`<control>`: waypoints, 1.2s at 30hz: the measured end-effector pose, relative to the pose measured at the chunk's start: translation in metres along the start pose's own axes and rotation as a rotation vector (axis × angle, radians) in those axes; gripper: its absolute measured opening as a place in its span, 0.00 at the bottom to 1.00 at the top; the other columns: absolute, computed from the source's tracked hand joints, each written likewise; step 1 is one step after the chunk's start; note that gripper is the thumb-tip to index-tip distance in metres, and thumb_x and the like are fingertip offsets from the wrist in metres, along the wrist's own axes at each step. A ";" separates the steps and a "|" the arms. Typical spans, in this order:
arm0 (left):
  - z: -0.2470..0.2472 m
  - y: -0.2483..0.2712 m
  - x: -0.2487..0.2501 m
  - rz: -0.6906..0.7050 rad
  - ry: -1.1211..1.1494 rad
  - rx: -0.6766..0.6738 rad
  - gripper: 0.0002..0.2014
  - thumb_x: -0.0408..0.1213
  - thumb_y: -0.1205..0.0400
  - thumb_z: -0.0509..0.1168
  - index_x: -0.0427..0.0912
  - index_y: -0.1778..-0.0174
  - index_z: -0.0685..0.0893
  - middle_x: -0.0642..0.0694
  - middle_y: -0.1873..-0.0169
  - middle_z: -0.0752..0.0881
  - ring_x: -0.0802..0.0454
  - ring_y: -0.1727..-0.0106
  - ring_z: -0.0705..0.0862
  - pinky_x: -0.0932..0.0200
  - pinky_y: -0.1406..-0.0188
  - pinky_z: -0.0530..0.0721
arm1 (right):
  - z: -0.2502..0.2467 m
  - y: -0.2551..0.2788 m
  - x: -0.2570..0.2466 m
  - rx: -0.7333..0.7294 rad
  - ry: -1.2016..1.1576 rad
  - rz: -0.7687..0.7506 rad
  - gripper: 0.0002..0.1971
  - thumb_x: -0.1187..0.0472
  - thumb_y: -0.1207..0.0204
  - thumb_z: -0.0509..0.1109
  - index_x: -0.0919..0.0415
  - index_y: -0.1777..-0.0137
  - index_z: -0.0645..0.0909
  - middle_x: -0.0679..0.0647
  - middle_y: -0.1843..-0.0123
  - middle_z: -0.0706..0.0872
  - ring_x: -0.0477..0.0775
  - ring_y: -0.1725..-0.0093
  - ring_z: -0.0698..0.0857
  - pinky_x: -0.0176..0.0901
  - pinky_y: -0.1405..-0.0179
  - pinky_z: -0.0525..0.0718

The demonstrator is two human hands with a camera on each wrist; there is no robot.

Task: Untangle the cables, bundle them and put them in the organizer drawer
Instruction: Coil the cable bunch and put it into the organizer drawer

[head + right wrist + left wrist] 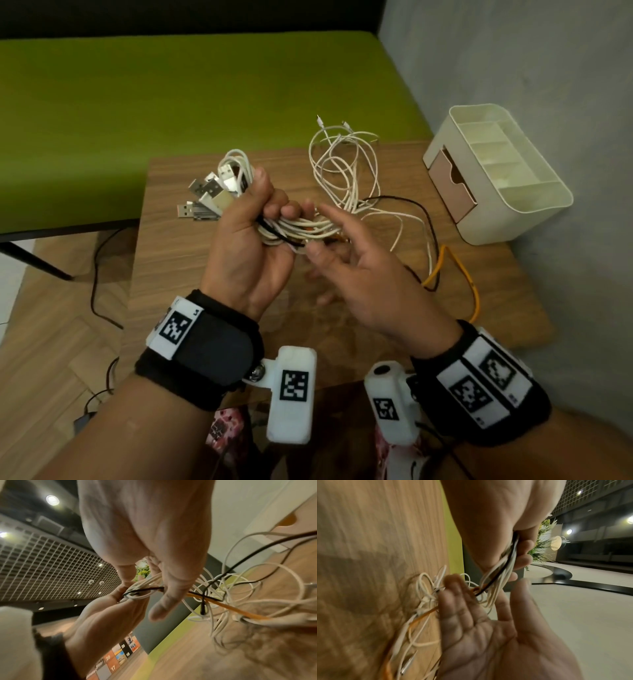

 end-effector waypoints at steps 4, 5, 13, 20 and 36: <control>0.011 0.009 -0.012 -0.081 -0.033 -0.035 0.25 0.42 0.11 0.54 0.44 0.77 0.79 0.52 0.81 0.78 0.59 0.73 0.83 0.60 0.58 0.86 | -0.019 -0.009 -0.003 0.146 -0.181 -0.039 0.20 0.54 0.19 0.69 0.52 0.27 0.79 0.50 0.40 0.90 0.42 0.44 0.89 0.41 0.45 0.88; 0.012 0.010 -0.015 -0.098 -0.036 -0.022 0.25 0.41 0.12 0.55 0.43 0.77 0.79 0.52 0.81 0.79 0.59 0.73 0.83 0.60 0.58 0.87 | -0.024 -0.011 -0.004 0.181 -0.232 -0.046 0.17 0.61 0.18 0.69 0.55 0.29 0.80 0.53 0.40 0.90 0.45 0.43 0.89 0.41 0.44 0.87; 0.002 0.012 -0.034 -0.199 -0.114 0.150 0.18 0.37 0.13 0.60 0.43 0.71 0.79 0.50 0.76 0.78 0.58 0.73 0.80 0.60 0.60 0.87 | -0.041 -0.011 -0.006 0.311 -0.284 -0.145 0.19 0.74 0.23 0.72 0.51 0.40 0.79 0.63 0.43 0.89 0.53 0.43 0.91 0.54 0.41 0.88; 0.001 0.014 -0.041 -0.303 -0.359 0.074 0.15 0.40 0.14 0.60 0.40 0.58 0.91 0.49 0.75 0.76 0.58 0.69 0.77 0.63 0.65 0.82 | -0.038 -0.009 -0.006 0.246 -0.199 -0.149 0.27 0.71 0.19 0.69 0.49 0.28 0.63 0.55 0.46 0.93 0.53 0.42 0.91 0.63 0.36 0.85; 0.004 0.020 -0.042 -0.327 -0.358 0.008 0.21 0.35 0.27 0.69 0.32 0.39 0.84 0.48 0.73 0.80 0.61 0.77 0.76 0.66 0.68 0.80 | -0.027 -0.003 -0.009 0.104 0.453 -0.141 0.23 0.51 0.11 0.56 0.42 0.17 0.63 0.30 0.22 0.55 0.32 0.19 0.44 0.35 0.18 0.44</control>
Point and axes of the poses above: each hand's wrist, its own y-axis away from the middle knuckle, its own z-axis out of the palm, x = y × z, the point moved 5 cm from there along -y, towards the middle knuckle
